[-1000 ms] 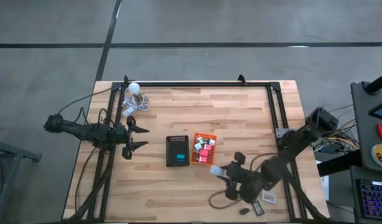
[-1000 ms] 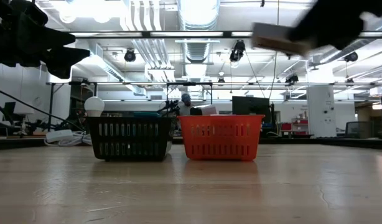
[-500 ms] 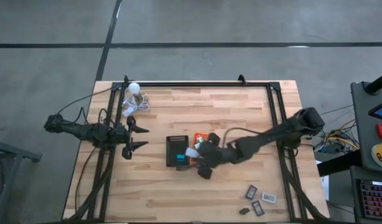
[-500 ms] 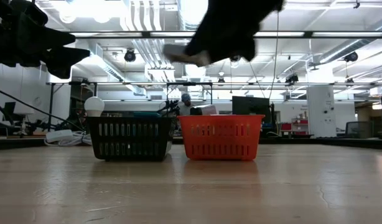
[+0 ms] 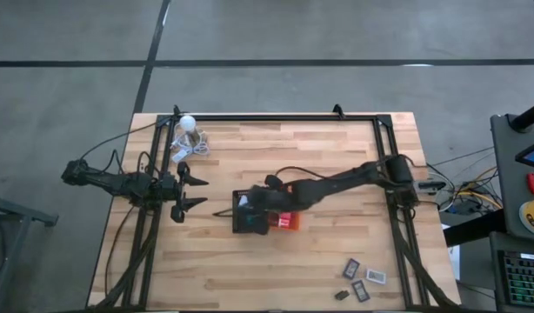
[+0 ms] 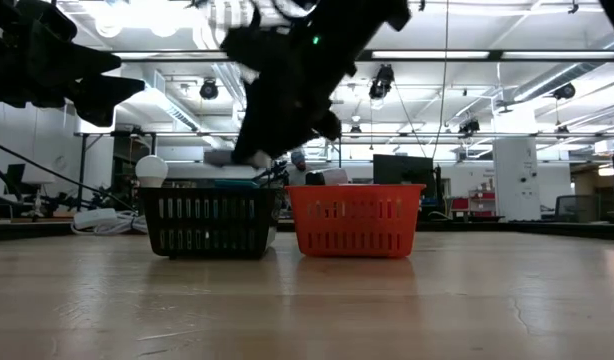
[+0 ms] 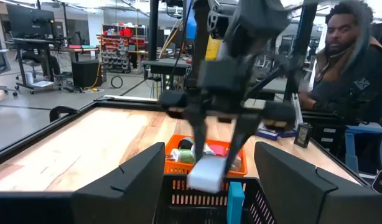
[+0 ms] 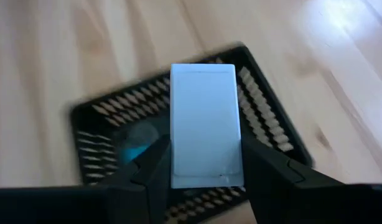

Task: Pick & Place Office items
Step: Put the top white timer into the black bin

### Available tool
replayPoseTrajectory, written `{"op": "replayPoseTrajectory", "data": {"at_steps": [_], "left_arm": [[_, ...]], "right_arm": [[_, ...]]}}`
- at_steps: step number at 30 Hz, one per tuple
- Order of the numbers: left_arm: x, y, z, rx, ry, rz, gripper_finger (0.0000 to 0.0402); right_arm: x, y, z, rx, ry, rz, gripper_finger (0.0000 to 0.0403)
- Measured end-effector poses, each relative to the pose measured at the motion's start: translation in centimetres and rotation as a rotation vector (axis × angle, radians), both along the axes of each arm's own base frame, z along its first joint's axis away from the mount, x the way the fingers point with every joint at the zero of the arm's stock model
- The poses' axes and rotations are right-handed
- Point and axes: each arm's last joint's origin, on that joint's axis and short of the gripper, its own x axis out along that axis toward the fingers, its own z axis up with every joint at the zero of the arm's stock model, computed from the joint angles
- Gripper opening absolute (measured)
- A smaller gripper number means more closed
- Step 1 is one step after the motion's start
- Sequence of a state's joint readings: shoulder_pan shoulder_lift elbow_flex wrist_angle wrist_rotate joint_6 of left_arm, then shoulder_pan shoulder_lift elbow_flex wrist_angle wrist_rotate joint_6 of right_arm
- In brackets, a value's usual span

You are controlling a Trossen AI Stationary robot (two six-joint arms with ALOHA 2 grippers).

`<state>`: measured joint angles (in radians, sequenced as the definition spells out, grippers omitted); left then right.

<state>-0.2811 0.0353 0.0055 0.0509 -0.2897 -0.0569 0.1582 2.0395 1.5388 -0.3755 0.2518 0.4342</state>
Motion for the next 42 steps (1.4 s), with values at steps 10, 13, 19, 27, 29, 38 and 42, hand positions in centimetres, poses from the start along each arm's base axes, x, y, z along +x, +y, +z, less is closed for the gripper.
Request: {"op": "replayPoseTrajectory", "data": {"at_steps": [10, 13, 19, 27, 29, 38, 42], "left_arm": [[0.0, 0.0, 0.0, 0.000, 0.001, 0.000, 0.0252], [0.0, 0.0, 0.0, 0.000, 0.002, 0.000, 0.0252], [0.0, 0.0, 0.0, 0.001, 0.002, 0.000, 0.0253], [0.0, 0.0, 0.0, 0.000, 0.002, -0.001, 0.0253], [0.0, 0.0, 0.0, 0.001, 0.002, 0.000, 0.0253], [0.0, 0.0, 0.0, 0.001, 0.002, 0.000, 0.0253], [0.0, 0.0, 0.0, 0.001, 0.002, 0.000, 0.0253]], "right_arm": [[2.5, -0.5, -1.6, 0.001, 0.150, -0.019, 0.0154], [2.6, -0.6, -1.8, -0.001, 0.170, -0.026, 0.0160], [2.8, -0.4, -2.1, 0.007, 0.168, -0.020, 0.0159], [2.8, -0.4, -3.3, 0.042, 0.211, 0.005, 0.0162], [2.9, -0.3, -3.8, 0.043, 0.220, 0.007, 0.0163], [3.0, -0.4, -4.7, 0.041, 0.238, 0.005, 0.0159], [3.0, -0.4, -4.7, 0.041, 0.237, 0.005, 0.0167]]}}
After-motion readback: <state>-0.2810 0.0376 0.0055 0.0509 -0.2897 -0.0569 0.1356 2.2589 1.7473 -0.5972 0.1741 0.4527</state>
